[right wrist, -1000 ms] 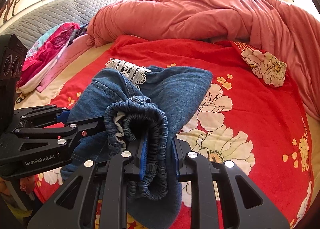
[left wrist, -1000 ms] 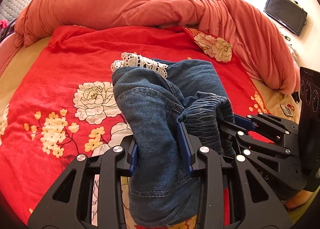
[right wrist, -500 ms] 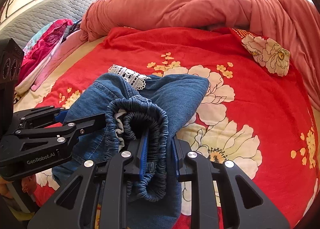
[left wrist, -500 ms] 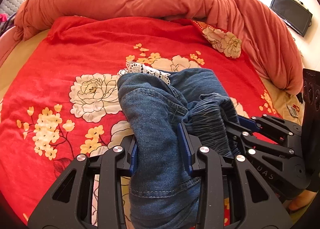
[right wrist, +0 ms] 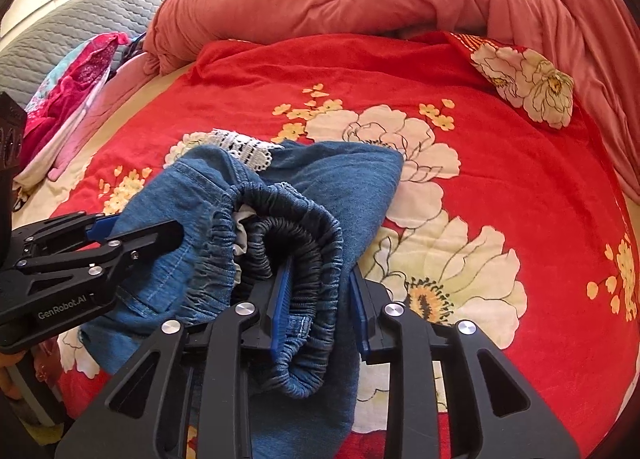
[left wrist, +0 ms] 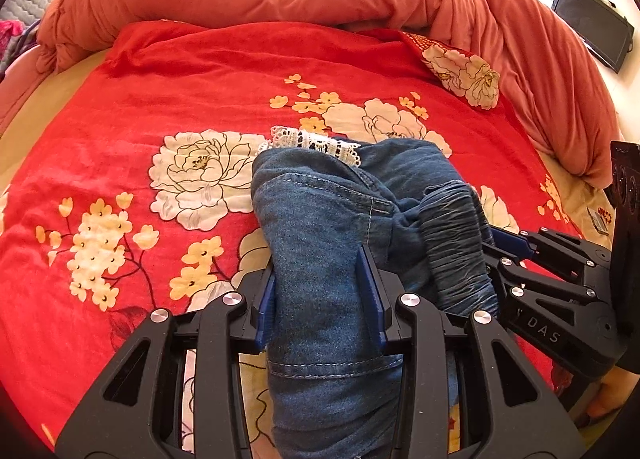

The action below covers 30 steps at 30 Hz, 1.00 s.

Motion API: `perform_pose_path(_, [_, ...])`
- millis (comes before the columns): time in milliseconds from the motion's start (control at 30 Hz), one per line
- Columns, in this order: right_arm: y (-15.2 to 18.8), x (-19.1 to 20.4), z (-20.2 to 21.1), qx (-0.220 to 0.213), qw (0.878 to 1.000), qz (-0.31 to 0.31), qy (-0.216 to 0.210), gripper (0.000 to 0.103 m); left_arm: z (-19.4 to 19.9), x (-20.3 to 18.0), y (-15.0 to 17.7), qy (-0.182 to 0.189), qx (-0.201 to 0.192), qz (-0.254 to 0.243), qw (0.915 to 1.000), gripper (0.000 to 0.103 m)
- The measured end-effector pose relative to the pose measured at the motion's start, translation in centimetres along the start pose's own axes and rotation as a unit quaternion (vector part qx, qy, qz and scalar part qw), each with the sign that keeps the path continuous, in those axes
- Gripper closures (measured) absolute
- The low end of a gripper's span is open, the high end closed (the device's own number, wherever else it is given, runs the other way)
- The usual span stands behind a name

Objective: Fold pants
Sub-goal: 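Release the pants and lift both grippers away from the folded bundle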

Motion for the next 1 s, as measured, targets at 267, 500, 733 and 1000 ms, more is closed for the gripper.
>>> perform_pose_path(267, [0.4, -0.8, -0.1, -0.001, 1.0, -0.004, 0.026, 0.057, -0.3, 0.3, 0.2, -0.004, 0.006, 0.003, 1.0, 0.069])
perform_pose_path(500, [0.4, -1.2, 0.1, -0.002, 0.999, -0.006, 0.043, 0.039, -0.1, 0.1, 0.5, -0.004, 0.008, 0.002, 1.0, 0.063])
perform_pose_path(733, [0.5, -1.4, 0.5, -0.003, 0.999, -0.013, 0.05, 0.032, 0.3, 0.0, 0.4, -0.003, 0.007, 0.006, 1.0, 0.054])
perform_pose_path(1000, [0.5, -1.3, 0.9, -0.003, 0.998, -0.016, 0.057, 0.032, 1.1, 0.1, 0.2, -0.005, 0.0, 0.008, 1.0, 0.047])
Point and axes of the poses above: each gripper's, at about its wrist camera, not at the fingertips, and z roughly against the way its jaws point, x to its left, y to its underside, the point moved 3 cm from there along -z, roughly the way its jaws point, and after that the axes turned 11 degrees about -x, right-handed, at the moved point
